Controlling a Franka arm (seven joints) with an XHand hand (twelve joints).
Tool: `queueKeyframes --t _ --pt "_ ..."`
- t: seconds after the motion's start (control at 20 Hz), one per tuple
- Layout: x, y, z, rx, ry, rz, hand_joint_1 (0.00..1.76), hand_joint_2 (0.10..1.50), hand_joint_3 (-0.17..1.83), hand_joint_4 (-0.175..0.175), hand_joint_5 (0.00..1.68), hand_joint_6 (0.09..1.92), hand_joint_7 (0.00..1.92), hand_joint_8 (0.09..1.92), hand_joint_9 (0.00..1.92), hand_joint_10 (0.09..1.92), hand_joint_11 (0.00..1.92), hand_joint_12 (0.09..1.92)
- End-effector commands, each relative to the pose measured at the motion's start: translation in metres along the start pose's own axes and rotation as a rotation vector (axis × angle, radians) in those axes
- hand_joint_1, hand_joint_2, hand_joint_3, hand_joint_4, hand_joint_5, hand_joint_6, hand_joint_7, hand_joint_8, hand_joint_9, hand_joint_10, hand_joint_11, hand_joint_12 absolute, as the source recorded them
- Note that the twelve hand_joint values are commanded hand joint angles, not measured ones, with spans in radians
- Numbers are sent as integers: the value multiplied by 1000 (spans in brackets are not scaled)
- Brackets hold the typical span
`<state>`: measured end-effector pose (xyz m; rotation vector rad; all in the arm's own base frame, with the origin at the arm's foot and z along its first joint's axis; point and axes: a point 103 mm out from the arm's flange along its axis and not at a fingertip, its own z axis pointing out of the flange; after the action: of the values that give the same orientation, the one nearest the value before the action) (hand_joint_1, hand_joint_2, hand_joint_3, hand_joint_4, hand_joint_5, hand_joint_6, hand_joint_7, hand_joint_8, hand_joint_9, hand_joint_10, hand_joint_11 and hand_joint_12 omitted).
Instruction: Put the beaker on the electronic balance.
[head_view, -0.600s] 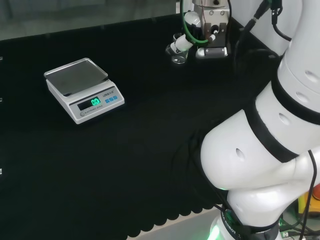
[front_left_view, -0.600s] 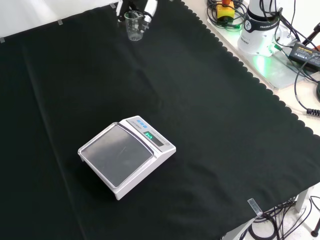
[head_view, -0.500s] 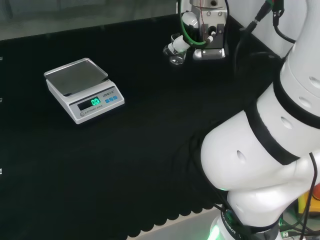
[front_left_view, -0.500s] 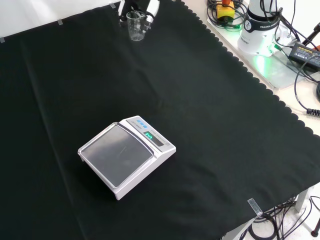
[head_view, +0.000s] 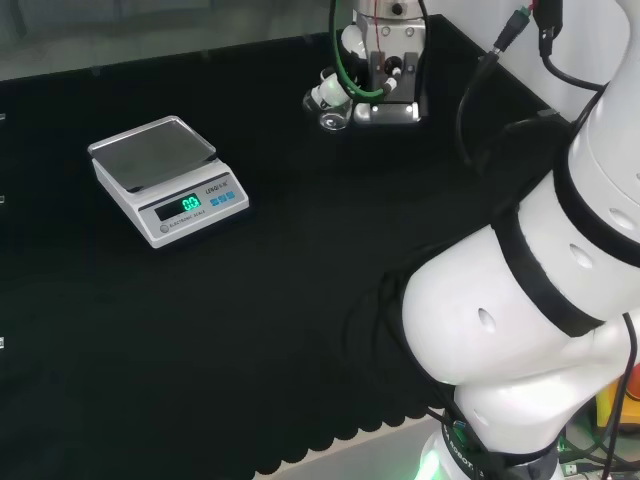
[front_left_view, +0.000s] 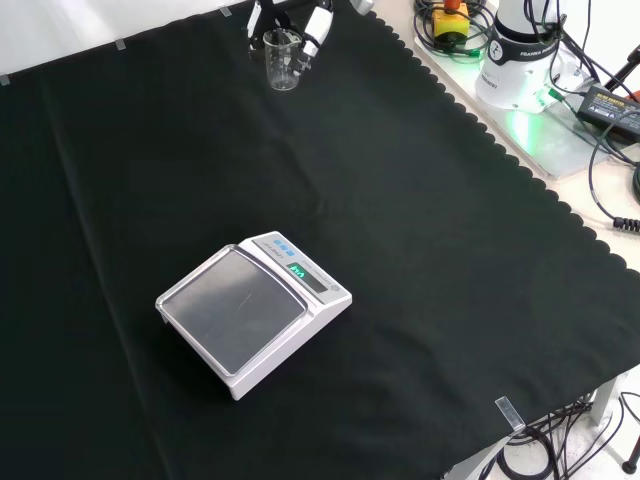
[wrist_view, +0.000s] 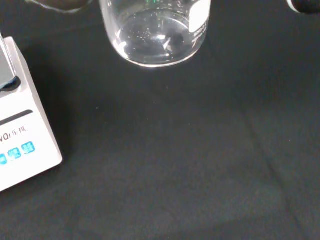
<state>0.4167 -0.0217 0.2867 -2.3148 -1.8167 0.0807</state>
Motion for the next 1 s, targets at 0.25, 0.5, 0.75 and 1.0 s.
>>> queueKeyframes --t 0.25,0.5,0.75,1.0 --pt "88 8 -13 -9 -147 -42 1202 985 -2 -162 1315 466 1720 187 1859 87 1544 717" --pt "153 18 -14 -15 -143 -82 1202 985 -3 -161 1316 465 1721 186 1859 87 1543 717" --pt "198 37 -13 -13 -138 -143 1201 984 -3 -159 1317 463 1723 184 1860 87 1540 718" --pt "235 61 -5 6 -135 -222 1199 985 -5 -148 1321 456 1727 175 1862 87 1534 724"
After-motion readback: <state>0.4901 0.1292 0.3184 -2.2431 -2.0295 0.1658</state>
